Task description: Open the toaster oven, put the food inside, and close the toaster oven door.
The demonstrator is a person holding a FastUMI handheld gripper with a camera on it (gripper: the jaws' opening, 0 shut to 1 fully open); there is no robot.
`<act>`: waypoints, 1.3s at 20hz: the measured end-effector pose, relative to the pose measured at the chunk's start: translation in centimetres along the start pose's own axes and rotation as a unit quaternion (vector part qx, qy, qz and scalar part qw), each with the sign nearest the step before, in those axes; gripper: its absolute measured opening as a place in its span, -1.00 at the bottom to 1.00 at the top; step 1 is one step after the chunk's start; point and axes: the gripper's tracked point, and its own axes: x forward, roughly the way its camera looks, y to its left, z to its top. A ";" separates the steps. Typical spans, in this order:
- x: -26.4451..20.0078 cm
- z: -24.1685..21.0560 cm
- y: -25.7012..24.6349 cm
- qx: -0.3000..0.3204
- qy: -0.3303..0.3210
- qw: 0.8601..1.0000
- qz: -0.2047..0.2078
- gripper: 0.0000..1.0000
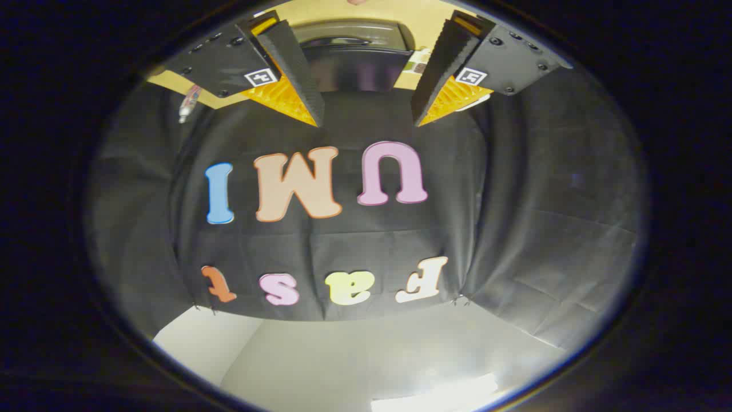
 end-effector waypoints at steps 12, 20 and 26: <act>-0.7 -2.9 1.1 -0.002 0.001 1.000 0.010 0.94; 0.3 -4.6 1.7 -0.024 0.011 1.000 0.018 0.93; 2.4 -10.5 -1.2 -0.037 0.045 0.998 -0.023 0.94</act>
